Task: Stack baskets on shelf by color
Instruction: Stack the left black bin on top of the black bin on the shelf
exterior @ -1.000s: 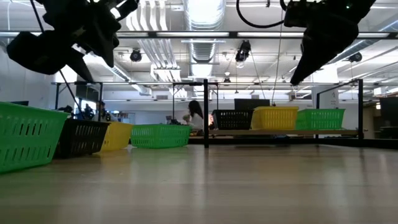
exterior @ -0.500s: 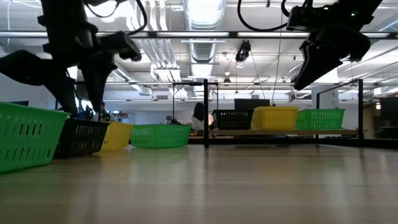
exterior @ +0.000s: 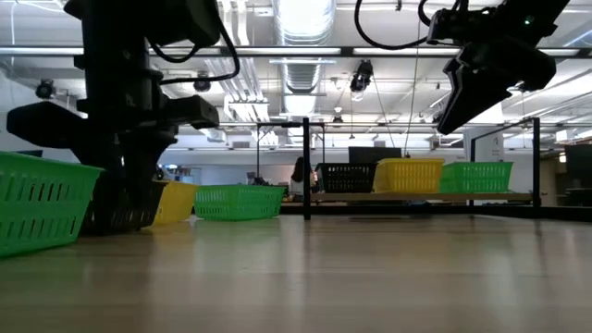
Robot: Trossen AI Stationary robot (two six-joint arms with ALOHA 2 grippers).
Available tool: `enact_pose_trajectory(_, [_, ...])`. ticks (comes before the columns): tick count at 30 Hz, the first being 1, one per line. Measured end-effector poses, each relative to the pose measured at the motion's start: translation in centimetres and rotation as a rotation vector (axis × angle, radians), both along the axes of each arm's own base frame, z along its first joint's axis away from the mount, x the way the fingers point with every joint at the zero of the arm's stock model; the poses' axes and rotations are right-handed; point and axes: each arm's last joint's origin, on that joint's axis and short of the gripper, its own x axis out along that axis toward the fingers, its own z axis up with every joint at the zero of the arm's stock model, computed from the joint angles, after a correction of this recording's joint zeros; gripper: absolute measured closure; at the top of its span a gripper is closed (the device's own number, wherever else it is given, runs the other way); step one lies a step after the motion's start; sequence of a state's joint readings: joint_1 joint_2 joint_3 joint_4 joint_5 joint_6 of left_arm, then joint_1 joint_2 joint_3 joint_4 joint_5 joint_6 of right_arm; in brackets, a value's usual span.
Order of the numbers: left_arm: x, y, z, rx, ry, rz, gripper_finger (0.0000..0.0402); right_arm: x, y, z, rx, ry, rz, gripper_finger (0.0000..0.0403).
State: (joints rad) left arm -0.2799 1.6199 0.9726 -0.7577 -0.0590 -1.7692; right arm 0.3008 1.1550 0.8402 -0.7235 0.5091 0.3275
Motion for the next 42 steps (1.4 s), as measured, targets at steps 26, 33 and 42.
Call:
enact_pose_trajectory(26, [6.1,1.8,21.5,0.202,-1.032,-0.975,0.0401,-5.6,-1.8,6.7,0.261,-0.434,-0.187,0.0351])
enact_pose_trajectory(33, [12.6,8.4,22.5,0.473,-0.983,-1.044,0.0401,-5.6,-1.4,6.7,0.373,-0.466,-0.261,0.0351])
enact_pose_trajectory(42, [15.8,16.2,20.1,0.766,-0.458,-1.18,0.0401,-6.0,0.8,6.4,0.483,-0.458,-0.249,0.0351])
